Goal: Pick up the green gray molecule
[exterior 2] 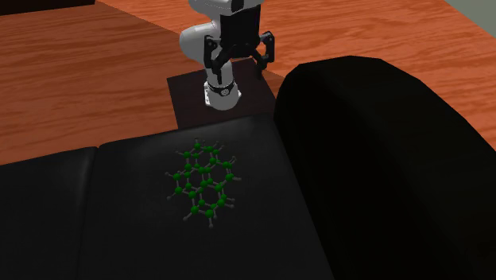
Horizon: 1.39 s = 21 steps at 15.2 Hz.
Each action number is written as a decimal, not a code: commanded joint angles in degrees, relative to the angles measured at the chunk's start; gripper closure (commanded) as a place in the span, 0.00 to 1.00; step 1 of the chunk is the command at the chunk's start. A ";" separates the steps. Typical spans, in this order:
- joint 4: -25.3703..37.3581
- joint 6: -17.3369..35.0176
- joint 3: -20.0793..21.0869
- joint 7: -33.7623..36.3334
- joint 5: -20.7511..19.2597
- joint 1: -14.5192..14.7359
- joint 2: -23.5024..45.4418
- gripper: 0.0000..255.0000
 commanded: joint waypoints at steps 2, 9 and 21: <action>-0.27 1.58 -2.00 -3.25 -0.32 0.35 0.58 0.00; 2.40 11.27 -16.21 -26.41 0.32 4.55 9.15 0.00; 10.95 18.83 -31.58 -54.80 10.71 12.39 25.75 0.00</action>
